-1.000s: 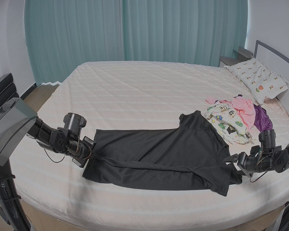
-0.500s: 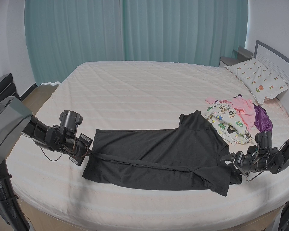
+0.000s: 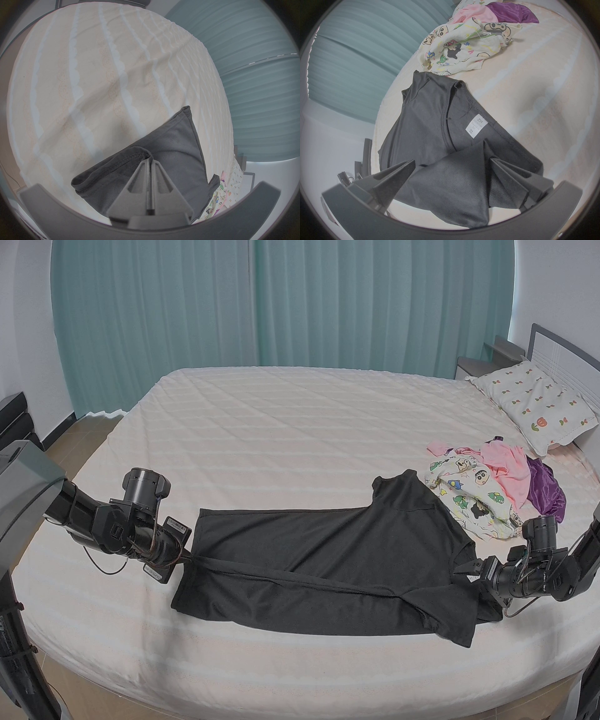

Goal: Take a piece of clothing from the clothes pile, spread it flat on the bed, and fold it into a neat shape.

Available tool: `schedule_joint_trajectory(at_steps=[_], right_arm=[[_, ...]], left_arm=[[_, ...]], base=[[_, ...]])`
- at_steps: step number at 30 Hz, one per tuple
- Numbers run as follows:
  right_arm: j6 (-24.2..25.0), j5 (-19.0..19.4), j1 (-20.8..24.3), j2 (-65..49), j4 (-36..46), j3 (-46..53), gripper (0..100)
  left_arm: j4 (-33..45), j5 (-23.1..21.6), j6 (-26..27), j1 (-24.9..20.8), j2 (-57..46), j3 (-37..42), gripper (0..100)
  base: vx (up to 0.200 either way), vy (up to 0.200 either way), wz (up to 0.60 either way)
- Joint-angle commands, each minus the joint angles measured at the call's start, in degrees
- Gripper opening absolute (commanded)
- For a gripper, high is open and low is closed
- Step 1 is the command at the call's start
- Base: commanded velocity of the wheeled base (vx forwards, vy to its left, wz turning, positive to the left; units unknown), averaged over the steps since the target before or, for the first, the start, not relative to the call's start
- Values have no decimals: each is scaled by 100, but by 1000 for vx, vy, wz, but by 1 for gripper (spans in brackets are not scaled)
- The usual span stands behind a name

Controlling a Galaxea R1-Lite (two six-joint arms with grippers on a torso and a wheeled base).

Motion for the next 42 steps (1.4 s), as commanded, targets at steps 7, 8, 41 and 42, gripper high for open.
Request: schedule_joint_trajectory(at_steps=[7, 8, 41, 42], right_arm=[[427, -22, 17, 89, -438, 56, 0], [435, -22, 8, 63, -447, 56, 0], [787, 48, -334, -2073, -429, 891, 0], [787, 48, -334, -2143, -421, 918, 0]], left_arm=[[-3, 6, -2, 0, 14, 7, 0], [-3, 6, -2, 0, 14, 7, 0], [76, -21, -81, -9, -1744, 1185, 0], [76, -30, -81, -9, -1797, 1237, 0]], base=[[0, 0, 0], [0, 0, 0], [0, 0, 0], [0, 0, 0]])
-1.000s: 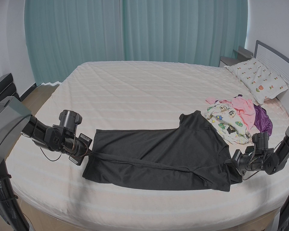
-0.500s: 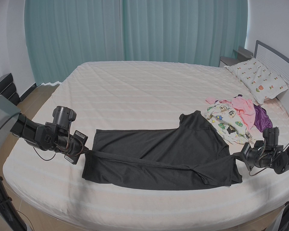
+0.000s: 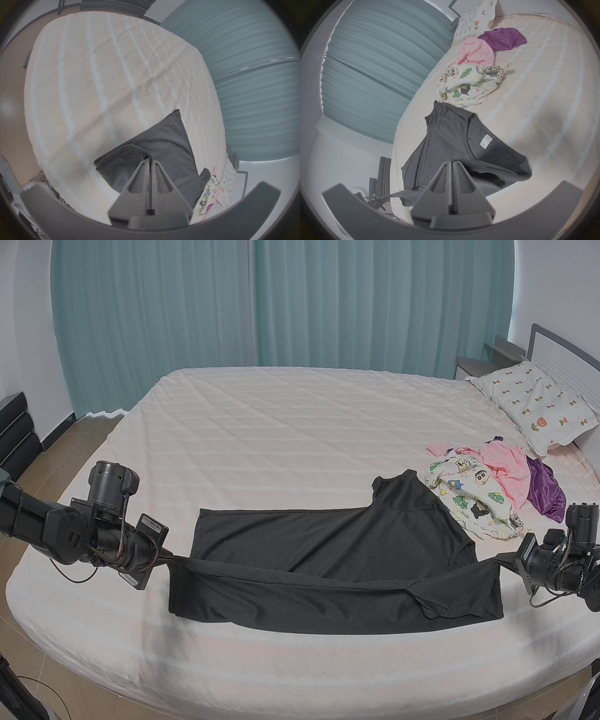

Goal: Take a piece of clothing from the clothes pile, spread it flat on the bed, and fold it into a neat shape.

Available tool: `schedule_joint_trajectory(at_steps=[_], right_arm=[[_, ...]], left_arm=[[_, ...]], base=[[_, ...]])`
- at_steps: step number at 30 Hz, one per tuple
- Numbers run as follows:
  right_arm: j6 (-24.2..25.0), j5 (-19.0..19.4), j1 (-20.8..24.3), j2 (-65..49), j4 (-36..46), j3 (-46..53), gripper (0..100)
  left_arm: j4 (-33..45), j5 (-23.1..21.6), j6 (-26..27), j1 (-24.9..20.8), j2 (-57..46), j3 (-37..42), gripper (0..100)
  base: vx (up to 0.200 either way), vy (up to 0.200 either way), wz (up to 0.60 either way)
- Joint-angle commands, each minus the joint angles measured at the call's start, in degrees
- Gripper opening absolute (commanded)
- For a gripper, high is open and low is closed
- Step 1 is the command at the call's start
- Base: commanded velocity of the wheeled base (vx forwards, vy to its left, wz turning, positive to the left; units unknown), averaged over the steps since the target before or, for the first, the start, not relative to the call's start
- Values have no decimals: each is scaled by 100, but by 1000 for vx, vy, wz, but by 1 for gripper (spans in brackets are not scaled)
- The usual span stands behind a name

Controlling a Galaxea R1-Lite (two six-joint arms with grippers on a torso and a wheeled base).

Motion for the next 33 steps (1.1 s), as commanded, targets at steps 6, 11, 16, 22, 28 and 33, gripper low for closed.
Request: schedule_joint_trajectory(at_steps=[6, 11, 16, 22, 28, 33], right_arm=[[1, 91, -45, -821, 33, 424, 0], [1, 258, -160, -1085, 41, 626, 0], [-8, 337, -247, -1375, 59, 828, 0], [-26, 363, -300, -1647, 59, 1021, 0], [-34, 354, -291, -1770, 68, 1118, 0], [-34, 354, -300, -1814, 68, 1144, 0]], left_arm=[[-3, -32, -2, -58, -588, 575, 0], [-3, -94, -2, -67, -816, 918, 0], [-3, -103, 7, -76, -948, 1111, 0], [208, -551, 7, -102, -1229, 1305, 0], [436, -577, 69, -102, -1317, 1305, 0], [454, -542, 244, -58, -1326, 1314, 0]], base=[[0, 0, 0], [0, 0, 0], [0, 0, 0], [0, 0, 0], [0, 0, 0], [0, 0, 0]])
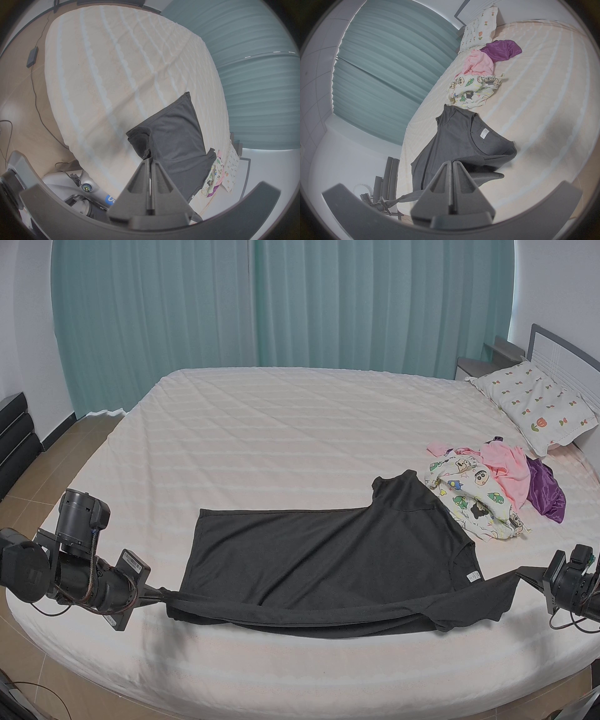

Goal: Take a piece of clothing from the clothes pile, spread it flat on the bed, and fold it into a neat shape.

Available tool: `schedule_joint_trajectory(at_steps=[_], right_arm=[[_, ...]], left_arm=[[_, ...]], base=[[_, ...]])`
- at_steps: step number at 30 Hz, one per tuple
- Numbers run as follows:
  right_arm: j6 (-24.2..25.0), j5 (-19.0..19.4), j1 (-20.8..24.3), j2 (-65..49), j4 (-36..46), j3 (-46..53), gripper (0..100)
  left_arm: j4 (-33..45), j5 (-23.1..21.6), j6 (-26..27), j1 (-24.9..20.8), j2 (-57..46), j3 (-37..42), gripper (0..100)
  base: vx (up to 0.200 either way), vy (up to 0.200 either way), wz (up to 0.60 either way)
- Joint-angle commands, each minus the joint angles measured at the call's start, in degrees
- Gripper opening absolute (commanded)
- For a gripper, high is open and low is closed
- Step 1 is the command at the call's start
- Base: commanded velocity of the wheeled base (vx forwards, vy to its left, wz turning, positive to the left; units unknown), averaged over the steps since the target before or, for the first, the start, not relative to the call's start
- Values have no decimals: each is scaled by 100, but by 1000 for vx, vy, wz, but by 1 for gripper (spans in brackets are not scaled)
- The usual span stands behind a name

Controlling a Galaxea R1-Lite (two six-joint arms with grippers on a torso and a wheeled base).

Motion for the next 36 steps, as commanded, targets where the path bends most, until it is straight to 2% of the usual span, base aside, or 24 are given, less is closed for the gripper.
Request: schedule_joint_trajectory(at_steps=[1, 10, 19, 25, 36], right_arm=[[-19, 1, -10, -72, -7, 17, 0], [-28, 18, -28, -20, -15, -80, 0], [-54, 106, -1, -28, -15, 43, 0], [-125, 97, -1, -55, -24, 131, 0], [-125, 177, -10, -231, -24, 157, 0]], left_arm=[[-5, 5, 58, 60, -58, 34, 0], [4, -12, 40, 86, 188, -238, 0], [443, -30, 260, 95, -146, -106, 0], [496, -74, 260, 122, -629, 52, 0], [496, -74, 277, 122, -629, 219, 0]], base=[[0, 0, 0], [0, 0, 0], [0, 0, 0], [0, 0, 0], [0, 0, 0]])
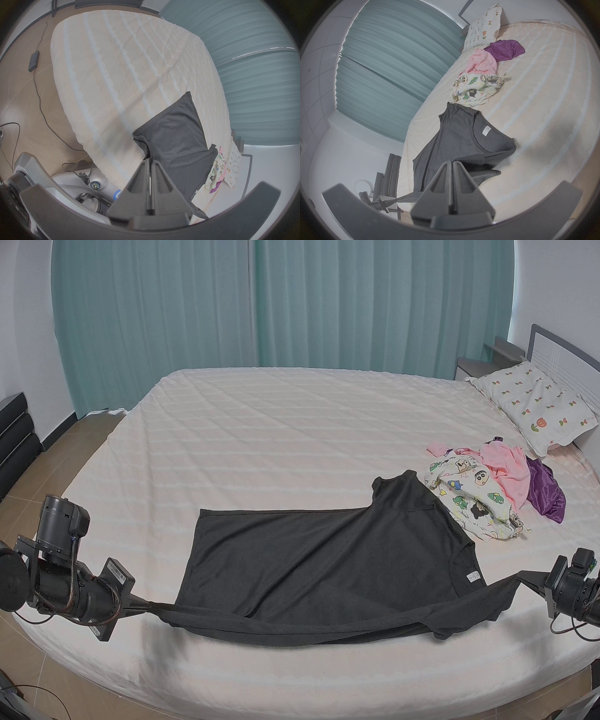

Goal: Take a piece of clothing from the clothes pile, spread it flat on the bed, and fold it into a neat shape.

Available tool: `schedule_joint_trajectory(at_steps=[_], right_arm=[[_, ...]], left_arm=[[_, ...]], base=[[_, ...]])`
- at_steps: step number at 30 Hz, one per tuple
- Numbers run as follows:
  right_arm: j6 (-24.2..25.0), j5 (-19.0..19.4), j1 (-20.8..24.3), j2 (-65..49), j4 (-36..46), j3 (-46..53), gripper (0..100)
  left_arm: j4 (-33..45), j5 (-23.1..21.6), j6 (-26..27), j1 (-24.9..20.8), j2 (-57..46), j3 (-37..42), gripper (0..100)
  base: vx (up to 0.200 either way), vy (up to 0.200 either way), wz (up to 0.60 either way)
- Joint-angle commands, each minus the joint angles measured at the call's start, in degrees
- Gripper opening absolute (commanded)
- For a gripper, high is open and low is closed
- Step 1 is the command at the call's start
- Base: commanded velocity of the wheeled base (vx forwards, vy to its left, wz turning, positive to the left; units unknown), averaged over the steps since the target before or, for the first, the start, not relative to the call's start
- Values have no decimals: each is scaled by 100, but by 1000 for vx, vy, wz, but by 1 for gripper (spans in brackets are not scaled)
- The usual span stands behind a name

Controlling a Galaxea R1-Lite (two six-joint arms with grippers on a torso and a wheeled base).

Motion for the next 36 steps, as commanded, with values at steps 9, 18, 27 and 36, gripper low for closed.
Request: schedule_joint_trajectory(at_steps=[9, 18, 27, 36], right_arm=[[-9, 3, -17, 435, -37, -198, 0], [-35, -5, -17, 1050, -64, -541, 0], [-167, -32, -17, 1771, -73, -998, 0], [-194, -49, -8, 2201, -81, -1376, 0]], left_arm=[[-58, 18, -4, 11, 694, -577, 0], [-67, 71, -4, 11, 1485, -1130, 0], [-58, 106, -22, 11, 1933, -1684, 0], [-58, 352, -83, 72, 2162, -1974, 0]], base=[[0, 0, 0], [0, 0, 0], [0, 0, 0], [0, 0, 0]])
